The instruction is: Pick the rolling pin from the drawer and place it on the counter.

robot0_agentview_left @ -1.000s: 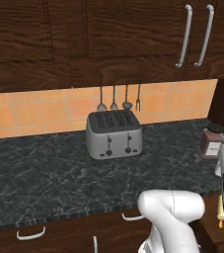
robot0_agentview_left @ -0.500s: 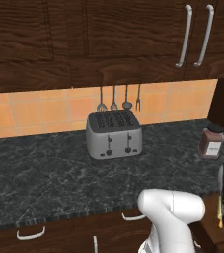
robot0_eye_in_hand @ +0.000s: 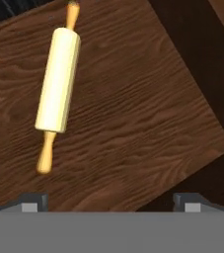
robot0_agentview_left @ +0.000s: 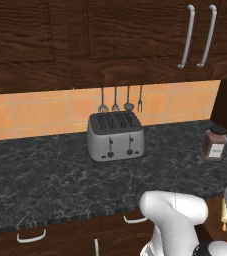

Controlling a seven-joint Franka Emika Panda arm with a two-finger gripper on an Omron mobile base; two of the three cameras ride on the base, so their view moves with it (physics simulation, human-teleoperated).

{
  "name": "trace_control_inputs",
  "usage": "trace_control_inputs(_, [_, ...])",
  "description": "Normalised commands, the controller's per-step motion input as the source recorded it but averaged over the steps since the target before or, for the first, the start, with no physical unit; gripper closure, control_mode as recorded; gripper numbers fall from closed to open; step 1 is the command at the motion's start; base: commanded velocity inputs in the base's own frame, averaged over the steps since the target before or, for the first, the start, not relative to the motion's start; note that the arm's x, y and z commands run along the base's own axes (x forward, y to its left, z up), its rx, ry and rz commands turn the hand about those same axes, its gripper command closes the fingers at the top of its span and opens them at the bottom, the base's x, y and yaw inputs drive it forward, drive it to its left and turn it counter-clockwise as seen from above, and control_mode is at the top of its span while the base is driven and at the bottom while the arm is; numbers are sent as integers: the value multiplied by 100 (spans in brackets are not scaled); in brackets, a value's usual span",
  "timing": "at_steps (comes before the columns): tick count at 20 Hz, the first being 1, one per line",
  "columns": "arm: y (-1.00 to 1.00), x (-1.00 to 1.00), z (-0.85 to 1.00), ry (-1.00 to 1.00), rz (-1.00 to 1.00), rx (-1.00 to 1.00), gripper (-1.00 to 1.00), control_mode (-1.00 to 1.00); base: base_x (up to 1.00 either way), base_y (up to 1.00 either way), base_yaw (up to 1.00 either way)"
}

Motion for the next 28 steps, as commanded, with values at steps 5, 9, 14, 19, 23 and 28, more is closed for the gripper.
trace_control_inputs(5, [-42,-20,-23,8,8,1,-100,-100,0,0,0])
trace_control_inputs(9, [-8,-17,-30,13,4,0,-100,-100,0,0,0])
trace_control_inputs(14, [-4,-54,-22,10,1,0,-100,-100,0,0,0])
trace_control_inputs(19, [-11,-86,-16,5,0,0,-100,-100,0,0,0])
trace_control_inputs(23, [-20,-97,-2,0,0,8,-100,-100,0,0,0])
trace_control_inputs(28, [-1,7,34,-6,0,11,-100,-100,0,0,0])
